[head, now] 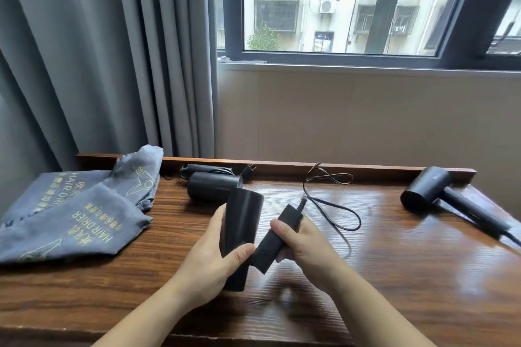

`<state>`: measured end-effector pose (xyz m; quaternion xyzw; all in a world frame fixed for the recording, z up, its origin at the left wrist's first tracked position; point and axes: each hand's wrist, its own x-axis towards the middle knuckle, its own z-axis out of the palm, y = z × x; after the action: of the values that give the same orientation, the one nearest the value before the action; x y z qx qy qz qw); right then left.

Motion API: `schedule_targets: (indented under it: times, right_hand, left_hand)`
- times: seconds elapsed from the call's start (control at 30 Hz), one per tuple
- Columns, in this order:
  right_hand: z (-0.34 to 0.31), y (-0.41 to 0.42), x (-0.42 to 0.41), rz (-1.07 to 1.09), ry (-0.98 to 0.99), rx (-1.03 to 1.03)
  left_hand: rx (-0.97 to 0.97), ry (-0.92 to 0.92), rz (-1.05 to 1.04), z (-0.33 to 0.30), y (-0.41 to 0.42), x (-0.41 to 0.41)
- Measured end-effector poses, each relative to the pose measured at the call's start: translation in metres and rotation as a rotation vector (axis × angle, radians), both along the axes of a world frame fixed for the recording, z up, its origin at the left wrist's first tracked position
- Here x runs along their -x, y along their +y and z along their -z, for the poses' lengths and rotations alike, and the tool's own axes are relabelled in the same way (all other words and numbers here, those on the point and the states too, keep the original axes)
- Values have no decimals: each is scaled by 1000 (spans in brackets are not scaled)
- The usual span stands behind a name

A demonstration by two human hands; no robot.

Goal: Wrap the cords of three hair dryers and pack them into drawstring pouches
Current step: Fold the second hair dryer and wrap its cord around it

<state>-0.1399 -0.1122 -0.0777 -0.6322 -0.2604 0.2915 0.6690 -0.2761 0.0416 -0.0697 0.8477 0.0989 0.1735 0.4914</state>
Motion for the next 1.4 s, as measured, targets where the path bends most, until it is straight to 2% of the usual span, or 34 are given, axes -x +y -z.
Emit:
schedule_targets:
  times: [0.1,0.17,0.27,0.33,0.4,0.47,0.53,0.57,0.6,0.73,0.8,0.9,1.03,1.13,1.23,1.4]
  right_hand:
    - [-4,-5,2,-157,-118,48]
    - [-5,-7,4,-183,-108,36]
    - [-7,-8,4,-177,-109,37]
    - [-10,-7,2,-127,-176,110]
    - [-9,-12,-1,71,-365,145]
    - [-6,-25,-7,431,-650,72]
    - [-3,-38,-19,733,-818,-20]
    - [-1,-42,-28,774,-850,-7]
    - [3,-45,-39,726,-859,41]
    - [30,-39,-61,192,-773,332]
    - [39,-32,-56,60,-740,321]
    - [42,-23,-43,88,-739,223]
    - [41,-16,-26,58,-969,402]
    - [35,-10,-10,47,-1186,384]
    - [26,-6,6,27,-1252,394]
    - [11,-5,12,-26,-1399,571]
  left_hand:
    - [-34,59,110,5,3,0]
    - [39,53,87,6,1,2]
    - [426,71,73,3,-5,0]
    - [625,115,82,-4,-11,1]
    - [765,120,16,-13,-14,3]
    - [919,112,-66,-22,-14,5]
    - [1004,94,-97,-31,-12,8]
    - [1025,90,-93,-35,-12,9]
    - [1039,86,-78,-37,-12,10]
    - [1037,89,17,-49,-18,9]
    - [1047,76,63,-52,-20,7]
    - [1069,49,88,-57,-22,2]
    - [1092,18,80,-60,-22,-10]
    - [1079,-69,3,-57,-21,-26]
    - [907,-134,-155,-52,-17,-41]
    - [409,-91,-365,-32,-6,-50]
